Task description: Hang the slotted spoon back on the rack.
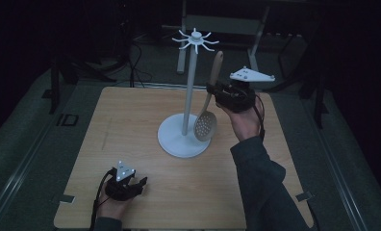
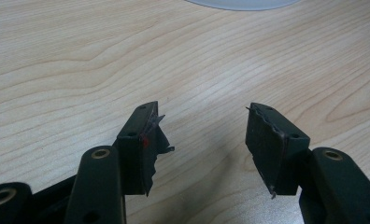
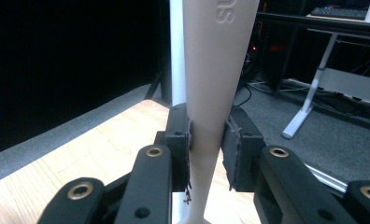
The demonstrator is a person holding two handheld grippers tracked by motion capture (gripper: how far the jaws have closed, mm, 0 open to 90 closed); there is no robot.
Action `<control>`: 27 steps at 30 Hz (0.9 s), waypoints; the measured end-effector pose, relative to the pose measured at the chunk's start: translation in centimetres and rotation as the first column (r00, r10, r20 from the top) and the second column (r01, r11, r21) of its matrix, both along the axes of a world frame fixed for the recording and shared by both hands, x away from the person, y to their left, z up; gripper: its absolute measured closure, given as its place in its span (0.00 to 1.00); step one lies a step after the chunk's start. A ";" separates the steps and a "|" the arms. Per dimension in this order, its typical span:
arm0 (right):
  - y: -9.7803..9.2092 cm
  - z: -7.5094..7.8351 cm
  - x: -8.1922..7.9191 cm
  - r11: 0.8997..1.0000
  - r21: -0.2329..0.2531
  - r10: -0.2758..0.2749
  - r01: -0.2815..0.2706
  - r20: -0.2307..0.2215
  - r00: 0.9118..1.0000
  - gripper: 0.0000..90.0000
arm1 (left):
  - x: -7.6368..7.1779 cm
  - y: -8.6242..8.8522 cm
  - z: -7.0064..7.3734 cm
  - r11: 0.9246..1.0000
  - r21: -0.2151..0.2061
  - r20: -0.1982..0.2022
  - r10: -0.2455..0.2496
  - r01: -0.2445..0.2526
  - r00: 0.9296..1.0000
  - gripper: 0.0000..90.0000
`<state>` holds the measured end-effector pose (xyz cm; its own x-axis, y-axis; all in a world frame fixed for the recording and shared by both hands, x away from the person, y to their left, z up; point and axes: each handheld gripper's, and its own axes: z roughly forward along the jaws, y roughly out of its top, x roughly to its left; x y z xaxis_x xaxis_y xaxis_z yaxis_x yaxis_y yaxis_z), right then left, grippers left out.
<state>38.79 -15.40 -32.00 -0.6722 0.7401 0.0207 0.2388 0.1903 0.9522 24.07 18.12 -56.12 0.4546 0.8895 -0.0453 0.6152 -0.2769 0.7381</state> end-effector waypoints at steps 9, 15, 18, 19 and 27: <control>0.4 0.5 0.6 1.000 -0.010 -0.003 0.003 0.000 1.000 0.82 | 0.0 0.0 0.0 1.000 0.000 -0.001 0.002 -0.002 1.000 0.50; 0.6 0.5 1.0 1.000 -0.012 0.002 -0.002 -0.009 1.000 0.82 | 0.0 0.0 -0.1 1.000 0.000 -0.001 0.003 -0.003 1.000 0.50; 0.8 0.5 1.0 1.000 -0.017 0.008 -0.008 -0.011 1.000 0.82 | -0.1 0.0 -0.1 1.000 0.000 -0.001 0.003 -0.003 1.000 0.50; 0.8 0.5 1.1 1.000 -0.018 0.009 -0.009 -0.012 1.000 0.82 | -0.1 0.1 -0.1 1.000 0.001 -0.001 0.002 -0.002 1.000 0.50; 1.3 0.6 1.4 1.000 -0.027 0.011 -0.011 -0.020 1.000 0.82 | 0.0 0.0 -0.1 1.000 0.002 -0.001 0.001 -0.001 1.000 0.50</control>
